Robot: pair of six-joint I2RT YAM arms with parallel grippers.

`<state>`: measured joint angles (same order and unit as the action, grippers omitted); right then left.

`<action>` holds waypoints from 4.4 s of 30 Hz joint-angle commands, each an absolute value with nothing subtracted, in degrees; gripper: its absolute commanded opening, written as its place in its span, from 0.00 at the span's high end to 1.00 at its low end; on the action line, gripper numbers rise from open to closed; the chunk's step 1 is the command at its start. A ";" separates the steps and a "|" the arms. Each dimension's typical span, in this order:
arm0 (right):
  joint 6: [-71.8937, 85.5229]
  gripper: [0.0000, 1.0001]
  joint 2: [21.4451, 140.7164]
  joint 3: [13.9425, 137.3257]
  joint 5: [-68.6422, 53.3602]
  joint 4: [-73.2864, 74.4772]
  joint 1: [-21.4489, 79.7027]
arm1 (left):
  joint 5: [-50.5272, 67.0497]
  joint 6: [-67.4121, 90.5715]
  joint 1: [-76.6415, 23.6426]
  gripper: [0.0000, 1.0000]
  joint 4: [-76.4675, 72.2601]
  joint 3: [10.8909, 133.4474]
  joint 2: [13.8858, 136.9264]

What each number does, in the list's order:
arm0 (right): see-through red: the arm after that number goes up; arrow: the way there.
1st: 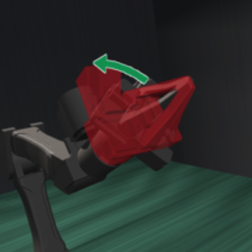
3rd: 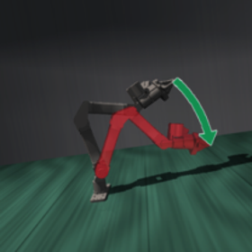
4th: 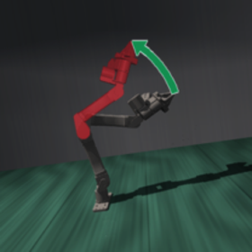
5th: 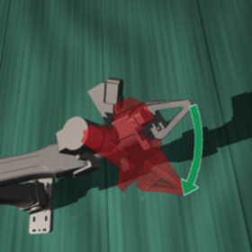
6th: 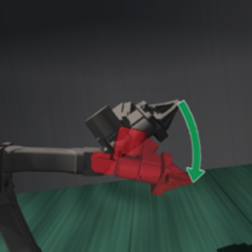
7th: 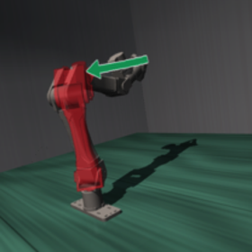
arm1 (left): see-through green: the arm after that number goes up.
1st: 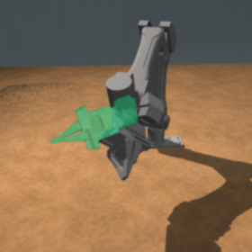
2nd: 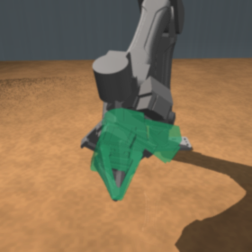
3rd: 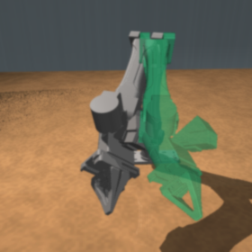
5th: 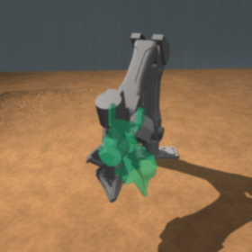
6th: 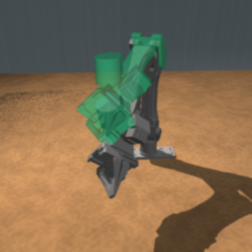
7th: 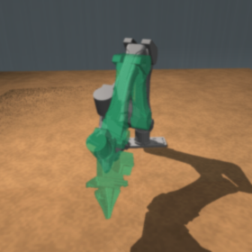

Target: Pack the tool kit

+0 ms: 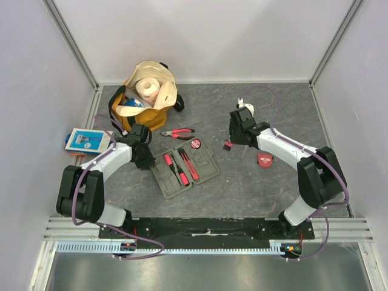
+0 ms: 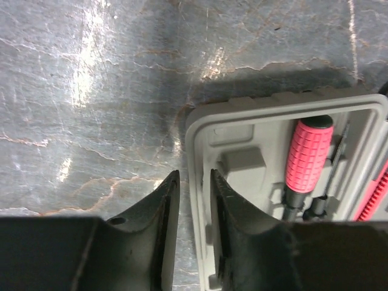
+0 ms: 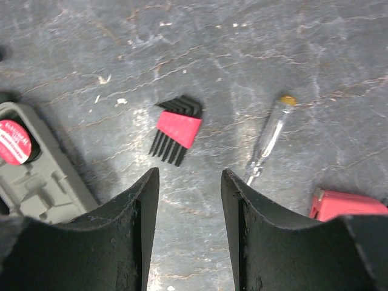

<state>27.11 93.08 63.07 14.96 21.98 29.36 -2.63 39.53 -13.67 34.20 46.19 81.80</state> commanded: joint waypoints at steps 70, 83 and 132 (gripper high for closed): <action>32.60 1.00 99.93 64.34 7.12 15.64 49.75 | -1.14 28.92 -17.58 0.64 28.30 42.71 62.76; 37.44 0.98 104.50 66.27 13.27 17.84 51.06 | 1.84 30.23 -17.58 0.64 27.86 42.80 62.93; 35.86 0.94 109.16 70.31 16.53 23.99 54.32 | 4.04 32.87 -17.67 0.55 25.58 40.78 57.04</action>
<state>36.69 106.24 69.45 18.00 23.31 54.15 3.44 31.48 -17.43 27.51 40.69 57.84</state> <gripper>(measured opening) 0.092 0.448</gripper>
